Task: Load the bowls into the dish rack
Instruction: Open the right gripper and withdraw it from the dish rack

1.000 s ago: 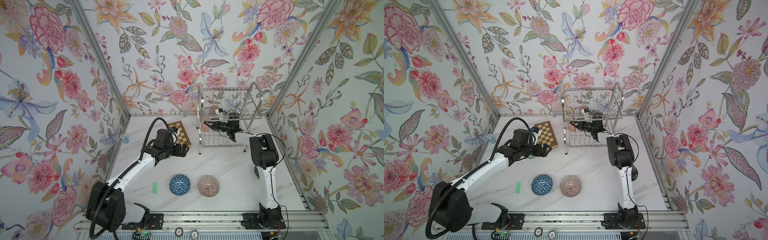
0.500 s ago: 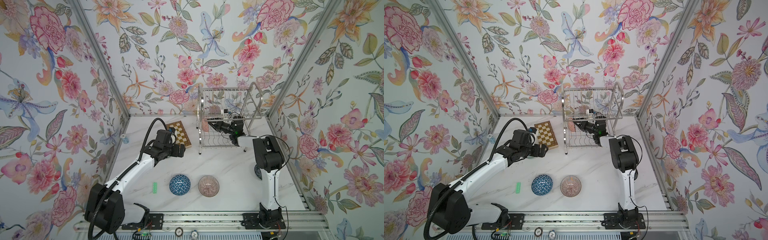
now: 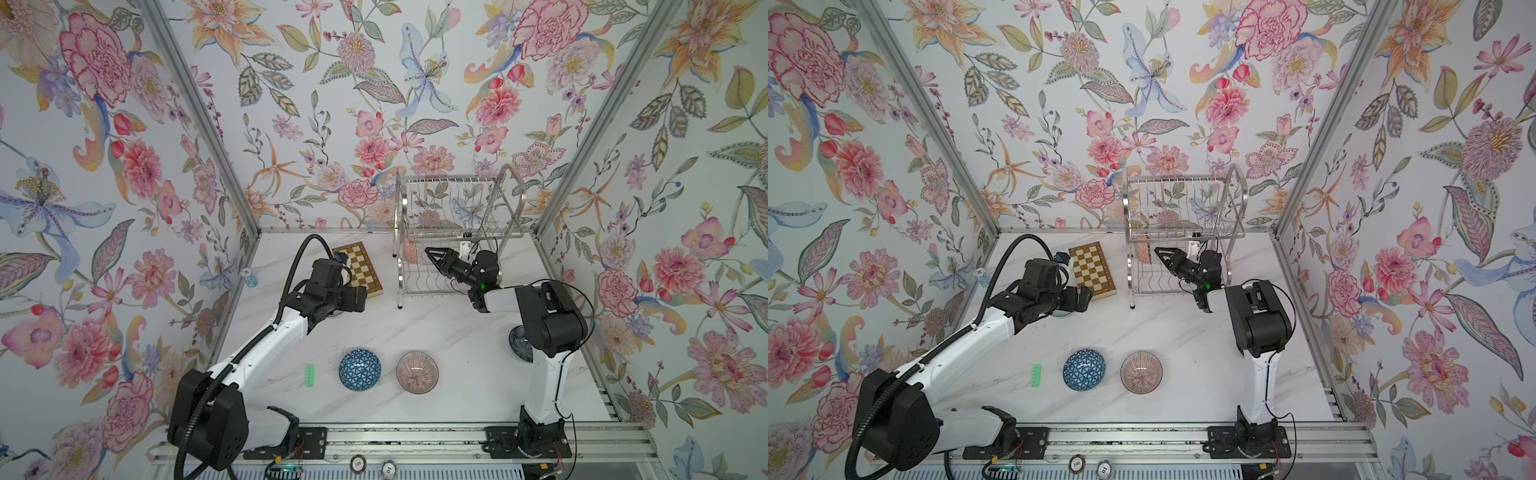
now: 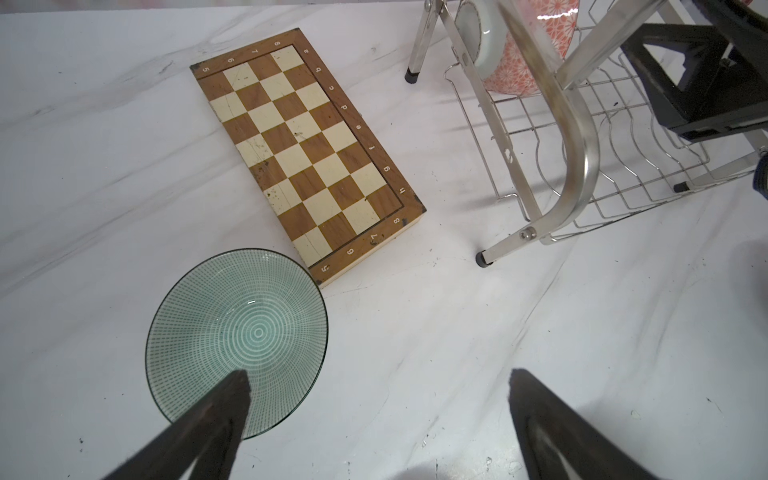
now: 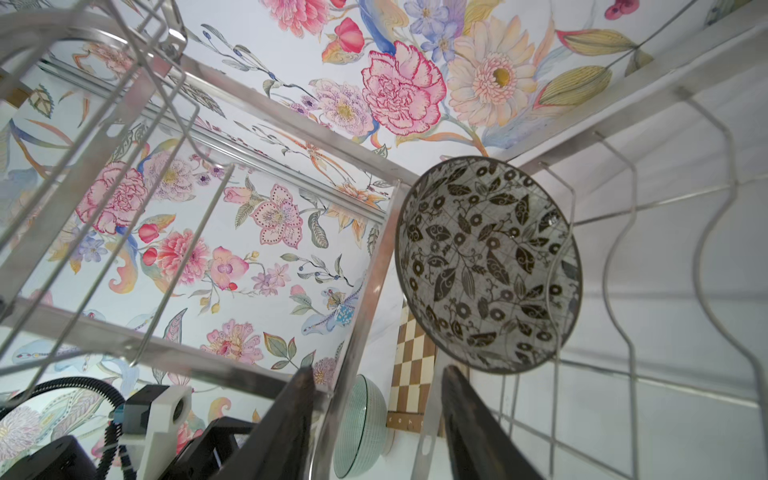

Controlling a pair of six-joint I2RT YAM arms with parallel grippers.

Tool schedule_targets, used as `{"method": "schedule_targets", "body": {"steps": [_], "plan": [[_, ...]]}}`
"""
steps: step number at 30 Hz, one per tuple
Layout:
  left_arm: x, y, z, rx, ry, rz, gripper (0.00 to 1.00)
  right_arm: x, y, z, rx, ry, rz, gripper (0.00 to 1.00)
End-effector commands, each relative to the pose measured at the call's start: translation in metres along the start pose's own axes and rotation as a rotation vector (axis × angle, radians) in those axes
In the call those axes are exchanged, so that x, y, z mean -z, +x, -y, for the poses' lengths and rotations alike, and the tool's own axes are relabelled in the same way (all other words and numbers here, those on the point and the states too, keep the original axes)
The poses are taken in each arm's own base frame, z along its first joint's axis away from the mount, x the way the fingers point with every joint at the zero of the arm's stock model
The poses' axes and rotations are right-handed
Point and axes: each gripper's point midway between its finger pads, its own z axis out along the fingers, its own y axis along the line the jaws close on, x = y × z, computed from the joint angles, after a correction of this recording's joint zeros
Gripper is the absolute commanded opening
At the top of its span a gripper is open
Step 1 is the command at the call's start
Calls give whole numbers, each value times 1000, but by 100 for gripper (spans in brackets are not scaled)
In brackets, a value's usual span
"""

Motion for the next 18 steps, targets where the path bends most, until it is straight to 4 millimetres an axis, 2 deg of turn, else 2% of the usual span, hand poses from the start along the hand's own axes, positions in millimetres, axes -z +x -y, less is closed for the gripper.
{"method": "schedule_targets", "body": {"steps": [1,18], "plan": [[0,1,0,-17,-9,15,99,9,-4,-23,76,-25,55,50],[-9,5,7,-7,30,-12,99,39,51,-31,240,179,-6,49]]}}
